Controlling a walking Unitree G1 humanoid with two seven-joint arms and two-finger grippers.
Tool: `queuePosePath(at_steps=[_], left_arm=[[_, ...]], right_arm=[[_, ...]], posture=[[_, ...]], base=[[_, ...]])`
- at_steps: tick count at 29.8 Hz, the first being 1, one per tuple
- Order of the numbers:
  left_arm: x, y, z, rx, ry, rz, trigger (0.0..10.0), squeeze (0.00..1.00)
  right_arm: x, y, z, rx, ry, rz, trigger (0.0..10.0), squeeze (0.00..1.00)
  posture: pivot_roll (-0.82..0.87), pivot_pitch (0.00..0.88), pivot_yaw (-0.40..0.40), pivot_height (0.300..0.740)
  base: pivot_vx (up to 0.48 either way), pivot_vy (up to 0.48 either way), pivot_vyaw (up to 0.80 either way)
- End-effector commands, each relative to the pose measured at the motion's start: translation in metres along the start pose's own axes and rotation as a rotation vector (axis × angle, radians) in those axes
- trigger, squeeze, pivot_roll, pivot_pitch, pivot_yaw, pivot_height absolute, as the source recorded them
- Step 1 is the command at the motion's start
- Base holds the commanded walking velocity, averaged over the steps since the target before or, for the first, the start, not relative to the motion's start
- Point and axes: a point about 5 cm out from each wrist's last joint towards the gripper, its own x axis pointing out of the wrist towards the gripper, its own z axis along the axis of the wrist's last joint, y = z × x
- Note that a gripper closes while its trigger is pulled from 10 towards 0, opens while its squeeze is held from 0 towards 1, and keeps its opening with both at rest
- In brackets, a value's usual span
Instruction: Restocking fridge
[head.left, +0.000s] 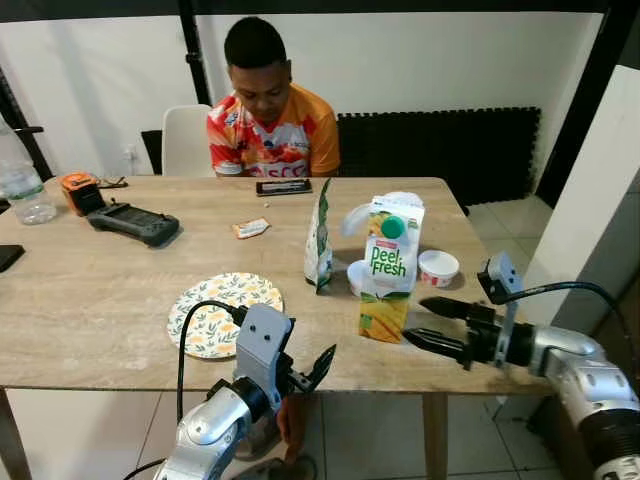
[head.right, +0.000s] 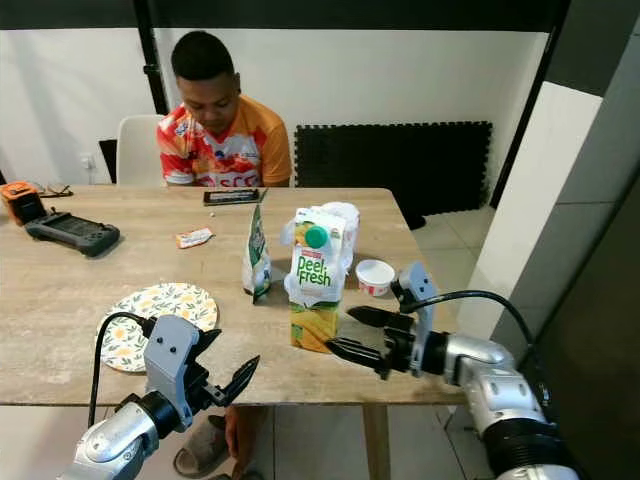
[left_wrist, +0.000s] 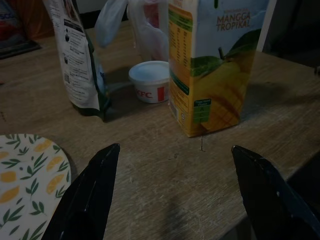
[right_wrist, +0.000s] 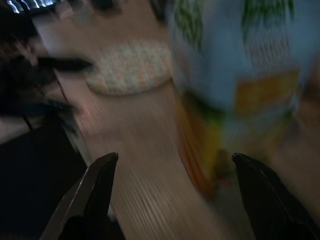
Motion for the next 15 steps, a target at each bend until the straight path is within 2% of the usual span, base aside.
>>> queuePosePath(at_steps=[1,5,7,8,9,11,13,15], left_arm=[[0.001,-0.004,-0.005,-0.003,0.018,-0.010,10.0,0.00],[-0.001,-0.006,-0.007,-0.006,0.022,-0.011,10.0,0.00],[-0.001,-0.006,-0.007,-0.006,0.022,-0.010,10.0,0.00],[0.000,-0.006,-0.006,-0.006,0.020,-0.010,10.0,0.00],[0.001,-0.005,-0.005,-0.005,0.018,-0.010,10.0,0.00],[0.001,-0.004,-0.005,-0.005,0.017,-0.010,10.0,0.00],[0.001,-0.003,-0.005,-0.002,0.018,-0.008,10.0,0.00],[0.001,-0.003,-0.005,-0.001,0.018,-0.003,10.0,0.00]], right_arm=[[-0.002,-0.002,-0.011,-0.003,0.069,-0.031,10.0,0.00],[-0.004,-0.011,-0.029,-0.015,0.200,-0.170,10.0,0.00],[-0.004,-0.014,-0.031,-0.017,0.221,-0.209,10.0,0.00],[-0.003,-0.018,-0.030,-0.043,0.219,-0.272,10.0,0.00],[-0.002,-0.027,-0.023,-0.054,0.167,-0.402,10.0,0.00],[-0.001,-0.029,-0.021,-0.049,0.151,-0.432,10.0,0.00],[-0.001,-0.035,-0.012,-0.064,0.075,-0.542,10.0,0.00],[-0.001,-0.040,-0.004,-0.036,-0.012,-0.635,10.0,0.00]], posture=[[-0.06,0.066,0.000,0.740],[-0.06,0.057,-0.003,0.740],[-0.06,0.057,-0.003,0.740],[-0.06,0.059,-0.004,0.740],[-0.06,0.062,-0.004,0.740],[-0.06,0.062,-0.004,0.740],[-0.06,0.067,-0.005,0.740],[-0.06,0.070,-0.007,0.740]], base=[[0.000,0.000,0.00],[0.000,0.000,0.00],[0.000,0.000,0.00],[0.000,0.000,0.00],[0.000,0.000,0.00],[0.000,0.000,0.00],[0.000,0.000,0.00],[0.000,0.000,0.00]])
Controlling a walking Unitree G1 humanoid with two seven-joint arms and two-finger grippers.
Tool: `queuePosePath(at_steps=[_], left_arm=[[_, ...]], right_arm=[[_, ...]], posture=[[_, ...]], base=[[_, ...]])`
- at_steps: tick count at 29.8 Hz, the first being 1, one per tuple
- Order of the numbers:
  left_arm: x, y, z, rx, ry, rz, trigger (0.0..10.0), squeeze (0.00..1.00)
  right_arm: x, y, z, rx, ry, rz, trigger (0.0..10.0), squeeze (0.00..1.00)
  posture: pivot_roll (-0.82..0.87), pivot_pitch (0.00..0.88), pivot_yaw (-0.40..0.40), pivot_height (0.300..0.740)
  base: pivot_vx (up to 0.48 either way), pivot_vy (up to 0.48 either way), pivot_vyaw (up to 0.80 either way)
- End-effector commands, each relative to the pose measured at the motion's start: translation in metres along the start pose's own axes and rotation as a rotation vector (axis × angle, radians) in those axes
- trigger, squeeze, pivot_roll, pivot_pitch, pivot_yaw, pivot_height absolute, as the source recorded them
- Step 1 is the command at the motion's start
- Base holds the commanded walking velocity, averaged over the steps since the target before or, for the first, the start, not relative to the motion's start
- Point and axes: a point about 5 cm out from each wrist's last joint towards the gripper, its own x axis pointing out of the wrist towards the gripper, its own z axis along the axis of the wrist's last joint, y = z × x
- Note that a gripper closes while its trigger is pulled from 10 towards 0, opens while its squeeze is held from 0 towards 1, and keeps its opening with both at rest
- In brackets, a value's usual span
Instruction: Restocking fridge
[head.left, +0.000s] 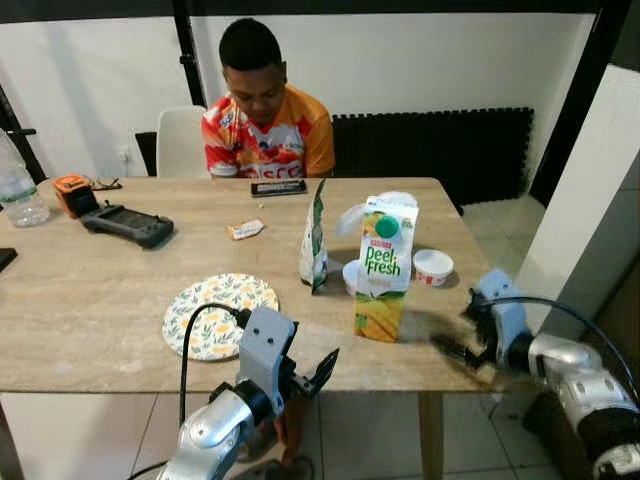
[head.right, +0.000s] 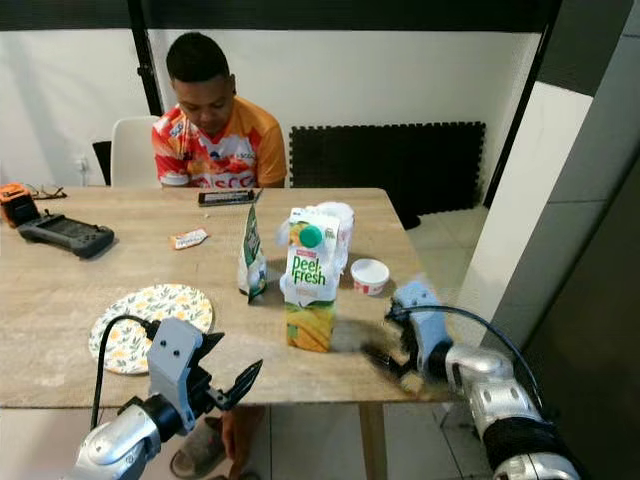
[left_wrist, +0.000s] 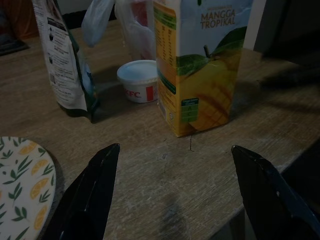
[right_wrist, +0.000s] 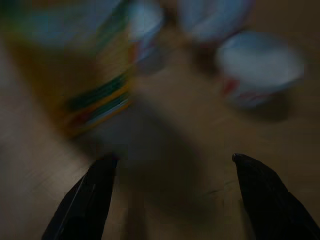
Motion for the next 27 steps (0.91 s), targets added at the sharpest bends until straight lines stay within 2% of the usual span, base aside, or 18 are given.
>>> queuePosePath(at_steps=[1,4,9,16,21,22,25,27], left_arm=[[0.001,0.000,-0.003,0.001,0.012,0.004,10.0,0.00],[0.000,0.000,-0.003,0.000,0.015,0.007,10.0,0.00],[-0.002,-0.001,-0.005,0.000,0.020,0.003,10.0,0.00],[-0.002,0.000,-0.005,0.005,0.025,0.004,10.0,0.00],[-0.002,0.000,-0.004,0.019,0.031,-0.012,10.0,0.00],[-0.002,0.000,-0.004,0.019,0.031,-0.012,10.0,0.00],[-0.002,0.005,-0.003,0.018,0.027,0.000,10.0,0.00],[-0.002,0.006,-0.003,0.022,0.029,0.002,10.0,0.00]], right_arm=[[0.000,-0.004,0.000,0.043,-0.040,-0.068,10.0,0.00],[0.003,-0.007,0.008,0.106,-0.110,-0.148,10.0,0.00],[0.006,-0.005,0.010,0.100,-0.120,-0.187,10.0,0.00],[0.022,0.017,0.023,0.140,-0.189,-0.148,10.0,0.00],[0.030,0.044,0.033,0.137,-0.257,0.048,10.0,0.00],[0.030,0.044,0.033,0.137,-0.257,0.048,10.0,0.00],[0.030,0.061,0.035,0.110,-0.283,0.203,10.0,0.00],[0.029,0.064,0.034,0.098,-0.284,0.235,10.0,0.00]], posture=[[-0.06,0.070,-0.007,0.740],[-0.06,0.074,-0.005,0.740],[-0.06,0.075,-0.007,0.740],[-0.05,0.084,-0.001,0.740],[-0.05,0.077,0.001,0.740],[-0.05,0.077,0.001,0.740],[-0.05,0.074,0.003,0.740],[-0.05,0.074,0.003,0.740]], base=[[0.000,0.000,0.00],[0.000,0.000,0.00],[0.000,0.000,0.00],[0.000,0.000,0.00],[0.000,0.000,0.00],[0.000,0.000,0.00],[0.000,0.000,0.00],[0.000,0.000,0.00]])
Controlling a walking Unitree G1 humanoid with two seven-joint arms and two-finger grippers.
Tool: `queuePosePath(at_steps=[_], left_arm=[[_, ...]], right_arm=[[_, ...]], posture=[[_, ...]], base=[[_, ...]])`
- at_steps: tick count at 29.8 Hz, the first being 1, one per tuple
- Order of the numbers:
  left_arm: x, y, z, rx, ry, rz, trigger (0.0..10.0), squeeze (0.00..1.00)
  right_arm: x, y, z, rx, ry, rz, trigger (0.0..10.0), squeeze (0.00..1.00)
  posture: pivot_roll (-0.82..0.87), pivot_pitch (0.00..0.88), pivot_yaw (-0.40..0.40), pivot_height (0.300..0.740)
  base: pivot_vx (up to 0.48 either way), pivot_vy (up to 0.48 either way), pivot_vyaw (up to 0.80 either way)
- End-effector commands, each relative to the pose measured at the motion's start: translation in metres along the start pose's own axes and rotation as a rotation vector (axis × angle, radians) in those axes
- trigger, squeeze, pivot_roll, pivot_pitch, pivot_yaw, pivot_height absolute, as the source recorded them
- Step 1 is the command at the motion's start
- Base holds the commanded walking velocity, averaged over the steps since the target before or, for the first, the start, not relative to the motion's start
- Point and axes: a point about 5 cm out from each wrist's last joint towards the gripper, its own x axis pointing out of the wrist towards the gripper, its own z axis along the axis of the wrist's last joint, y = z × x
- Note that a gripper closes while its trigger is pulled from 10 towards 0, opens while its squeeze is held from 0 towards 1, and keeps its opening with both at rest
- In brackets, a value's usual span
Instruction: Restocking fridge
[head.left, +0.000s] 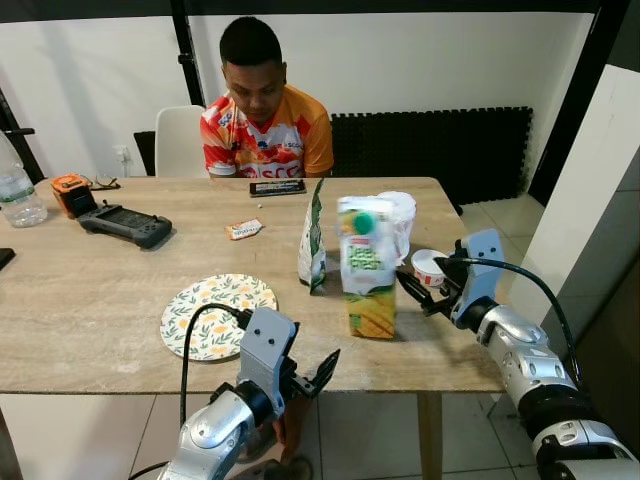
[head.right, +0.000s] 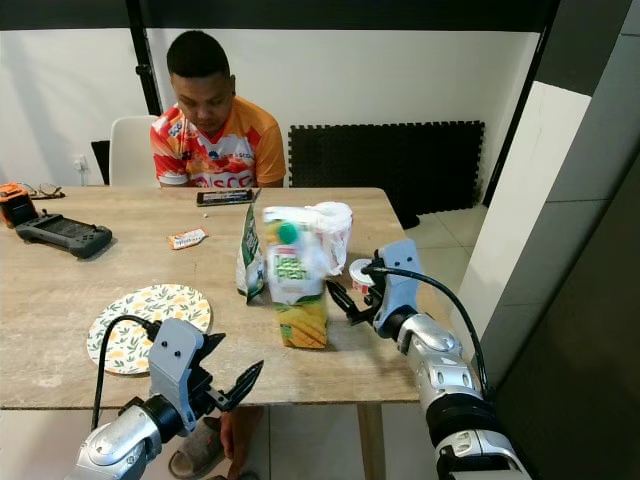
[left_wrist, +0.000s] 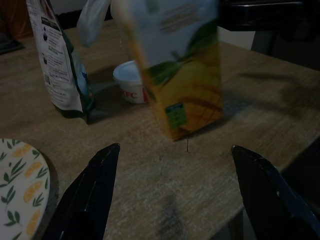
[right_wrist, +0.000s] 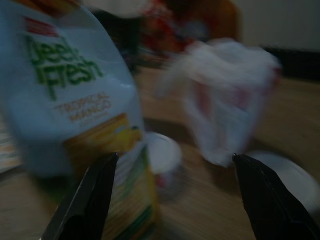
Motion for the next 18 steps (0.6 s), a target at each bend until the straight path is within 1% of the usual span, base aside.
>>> queuePosePath(at_steps=[1,2,3,5,6,7,8,9,12,13,14,16,18], left_arm=[[-0.002,0.004,-0.004,0.012,0.027,0.004,10.0,0.00],[-0.002,0.004,-0.004,0.015,0.030,0.005,10.0,0.00],[-0.002,0.004,-0.004,0.016,0.030,0.002,10.0,0.00],[-0.002,0.004,-0.004,0.016,0.030,0.002,10.0,0.00],[-0.002,0.004,-0.004,0.016,0.029,0.001,10.0,0.00],[-0.002,0.004,-0.004,0.016,0.029,0.001,10.0,0.00],[-0.001,0.004,-0.004,0.015,0.029,0.000,10.0,0.00],[-0.001,0.004,-0.004,0.015,0.029,0.000,10.0,0.00],[0.000,0.004,-0.003,0.016,0.028,-0.005,10.0,0.00],[0.000,0.004,-0.003,0.016,0.028,-0.005,10.0,0.00],[0.001,0.003,-0.003,0.017,0.027,-0.005,10.0,0.00],[0.001,0.003,-0.003,0.017,0.027,-0.005,10.0,0.00],[0.002,0.004,-0.003,0.019,0.026,-0.005,10.0,0.00]], right_arm=[[-0.001,0.004,-0.006,0.008,0.021,0.028,10.0,0.00],[-0.001,0.005,-0.007,0.005,0.022,0.054,10.0,0.00],[-0.006,0.009,-0.008,0.002,0.031,0.135,10.0,0.00],[-0.006,0.009,-0.008,0.002,0.031,0.135,10.0,0.00],[-0.007,0.010,-0.008,0.001,0.033,0.162,10.0,0.00],[-0.007,0.010,-0.008,0.001,0.033,0.162,10.0,0.00],[-0.011,0.011,-0.009,-0.001,0.043,0.198,10.0,0.00],[-0.011,0.011,-0.009,-0.001,0.043,0.198,10.0,0.00],[-0.023,0.008,-0.012,0.005,0.074,0.267,10.0,0.00],[-0.023,0.008,-0.012,0.005,0.074,0.267,10.0,0.00],[-0.030,0.009,-0.014,0.019,0.087,0.317,10.0,0.00],[-0.030,0.009,-0.014,0.019,0.087,0.317,10.0,0.00],[-0.038,0.014,-0.014,0.038,0.094,0.404,10.0,0.00]], posture=[[-0.05,0.074,0.003,0.740],[-0.05,0.073,0.005,0.740],[-0.05,0.074,0.009,0.740],[-0.05,0.074,0.009,0.740],[-0.05,0.074,0.009,0.740],[-0.05,0.074,0.009,0.740],[-0.05,0.075,0.011,0.740],[-0.05,0.075,0.011,0.740],[-0.05,0.075,0.016,0.740],[-0.05,0.075,0.016,0.740],[-0.05,0.074,0.015,0.740],[-0.05,0.074,0.015,0.740],[-0.05,0.070,0.013,0.740]], base=[[0.000,0.000,0.00],[0.000,0.000,0.00],[0.000,0.000,0.00],[0.000,0.000,0.00],[0.000,0.000,0.00],[0.000,0.000,0.00],[0.000,0.000,0.00],[0.000,0.000,0.00],[0.000,0.000,0.00],[0.000,0.000,0.00],[0.000,0.000,0.00],[0.000,0.000,0.00],[0.000,0.000,0.00]])
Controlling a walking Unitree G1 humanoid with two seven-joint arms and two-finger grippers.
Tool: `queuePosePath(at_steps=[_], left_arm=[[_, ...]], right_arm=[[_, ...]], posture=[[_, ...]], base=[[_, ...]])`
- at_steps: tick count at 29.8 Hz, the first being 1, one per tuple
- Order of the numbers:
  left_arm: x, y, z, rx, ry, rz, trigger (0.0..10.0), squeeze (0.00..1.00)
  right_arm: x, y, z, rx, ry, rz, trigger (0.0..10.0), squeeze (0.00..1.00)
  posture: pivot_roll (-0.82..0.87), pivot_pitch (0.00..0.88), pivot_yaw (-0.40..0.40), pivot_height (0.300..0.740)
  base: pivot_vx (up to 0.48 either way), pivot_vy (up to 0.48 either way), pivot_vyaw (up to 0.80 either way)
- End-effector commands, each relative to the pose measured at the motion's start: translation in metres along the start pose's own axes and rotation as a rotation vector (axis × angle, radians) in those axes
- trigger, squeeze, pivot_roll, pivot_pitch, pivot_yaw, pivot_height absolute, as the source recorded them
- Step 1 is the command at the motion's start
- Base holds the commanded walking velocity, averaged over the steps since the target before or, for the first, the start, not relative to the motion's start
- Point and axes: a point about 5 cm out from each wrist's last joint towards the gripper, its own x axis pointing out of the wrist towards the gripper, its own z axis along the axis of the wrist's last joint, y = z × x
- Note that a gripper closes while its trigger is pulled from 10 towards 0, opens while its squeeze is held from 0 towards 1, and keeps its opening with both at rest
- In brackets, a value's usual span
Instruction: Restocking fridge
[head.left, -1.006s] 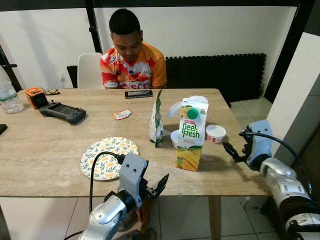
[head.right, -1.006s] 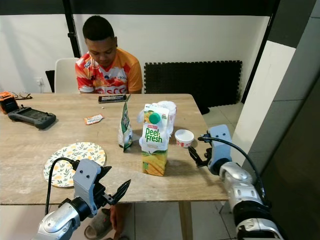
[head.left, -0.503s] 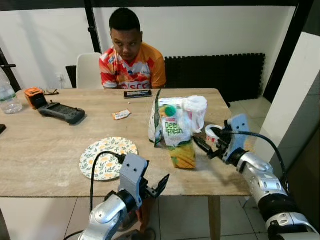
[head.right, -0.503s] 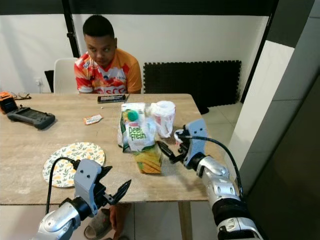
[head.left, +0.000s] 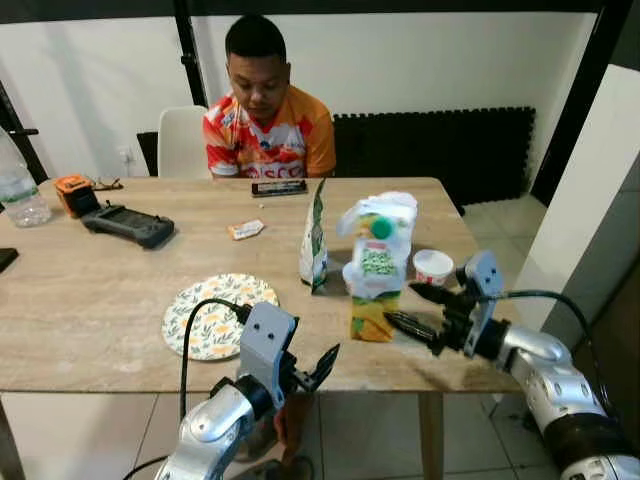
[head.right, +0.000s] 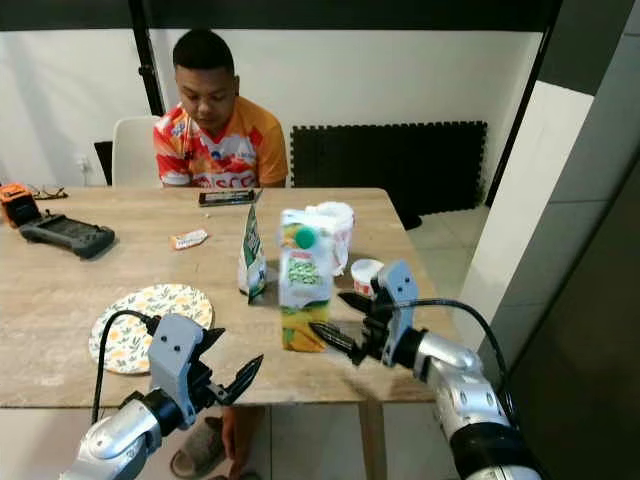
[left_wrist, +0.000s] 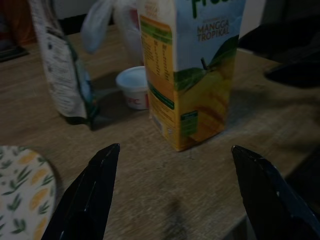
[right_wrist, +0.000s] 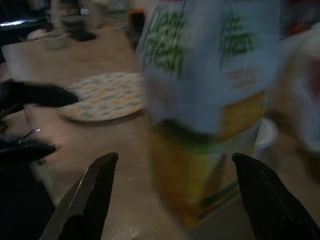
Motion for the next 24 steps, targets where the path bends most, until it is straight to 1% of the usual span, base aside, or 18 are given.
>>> queuePosePath(at_steps=[1,2,4,5,6,7,8,9,11,12,13,14,16,18,20,21,23,24], left_arm=[[-0.001,0.002,-0.005,0.013,0.031,0.000,10.0,0.00],[-0.001,0.002,-0.005,0.013,0.031,0.000,10.0,0.00],[-0.002,0.003,-0.005,0.015,0.029,0.004,10.0,0.00],[-0.002,0.003,-0.005,0.015,0.029,0.004,10.0,0.00],[-0.002,0.004,-0.005,0.016,0.029,0.007,10.0,0.00],[-0.002,0.005,-0.005,0.016,0.029,0.010,10.0,0.00],[-0.002,0.005,-0.005,0.016,0.029,0.010,10.0,0.00],[-0.002,0.005,-0.005,0.016,0.029,0.011,10.0,0.00],[-0.002,0.004,-0.005,0.015,0.029,0.012,10.0,0.00],[-0.002,0.004,-0.005,0.014,0.029,0.013,10.0,0.00],[-0.002,0.004,-0.005,0.013,0.029,0.014,10.0,0.00],[-0.002,0.004,-0.005,0.013,0.029,0.014,10.0,0.00],[-0.003,0.003,-0.006,0.013,0.028,0.017,10.0,0.00],[-0.003,0.003,-0.006,0.013,0.028,0.017,10.0,0.00],[-0.003,0.004,-0.006,0.010,0.025,0.024,10.0,0.00],[-0.003,0.004,-0.006,0.010,0.025,0.024,10.0,0.00],[-0.003,0.003,-0.006,0.009,0.024,0.029,10.0,0.00],[-0.003,0.003,-0.006,0.009,0.024,0.029,10.0,0.00]], right_arm=[[-0.002,0.004,0.002,0.008,0.000,0.047,10.0,0.00],[-0.002,0.004,0.002,0.008,0.000,0.047,10.0,0.00],[-0.012,0.011,0.002,0.046,0.028,0.154,10.0,0.00],[-0.012,0.011,0.002,0.046,0.028,0.154,10.0,0.00],[-0.018,0.010,-0.002,0.034,0.085,0.186,10.0,0.00],[-0.022,0.005,-0.007,0.022,0.143,0.162,10.0,0.00],[-0.022,0.005,-0.007,0.022,0.143,0.162,10.0,0.00],[-0.024,-0.004,-0.010,-0.003,0.184,0.097,10.0,0.00],[-0.026,-0.027,-0.016,-0.028,0.255,-0.138,10.0,0.00],[-0.027,-0.033,-0.019,-0.039,0.292,-0.216,10.0,0.00],[-0.028,-0.037,-0.020,-0.045,0.317,-0.256,10.0,0.00],[-0.028,-0.037,-0.020,-0.045,0.317,-0.256,10.0,0.00],[-0.028,-0.041,-0.021,-0.082,0.346,-0.321,10.0,0.00],[-0.028,-0.041,-0.021,-0.082,0.346,-0.321,10.0,0.00],[-0.025,-0.051,-0.015,-0.210,0.381,-0.495,10.0,0.00],[-0.025,-0.051,-0.015,-0.210,0.381,-0.495,10.0,0.00],[-0.018,-0.059,0.000,-0.239,0.275,-0.682,10.0,0.00],[-0.018,-0.059,0.000,-0.239,0.275,-0.682,10.0,0.00]], posture=[[-0.05,0.070,0.013,0.740],[-0.05,0.070,0.013,0.740],[-0.05,0.065,0.008,0.740],[-0.05,0.065,0.008,0.740],[-0.05,0.062,0.004,0.740],[-0.05,0.063,0.001,0.740],[-0.05,0.063,0.001,0.740],[-0.05,0.060,-0.001,0.740],[-0.05,0.060,-0.004,0.740],[-0.05,0.060,-0.004,0.740],[-0.05,0.060,-0.004,0.740],[-0.05,0.060,-0.004,0.740],[-0.05,0.059,-0.009,0.740],[-0.05,0.059,-0.009,0.740],[-0.05,0.058,-0.014,0.740],[-0.05,0.058,-0.014,0.740],[-0.05,0.063,-0.017,0.740],[-0.05,0.063,-0.017,0.740]], base=[[0.000,0.000,0.00],[0.000,0.000,0.00],[0.000,0.000,0.00],[0.000,0.000,0.00],[0.000,0.000,0.00],[0.000,0.000,0.00],[0.000,0.000,0.00],[0.000,0.000,0.00],[0.000,0.000,0.00],[0.000,0.000,0.00],[0.000,0.000,0.00],[0.000,0.000,0.00],[0.000,0.000,0.00],[0.000,0.000,0.00],[0.000,0.000,0.00],[0.000,0.000,0.00],[0.000,0.000,0.00],[0.000,0.000,0.00]])
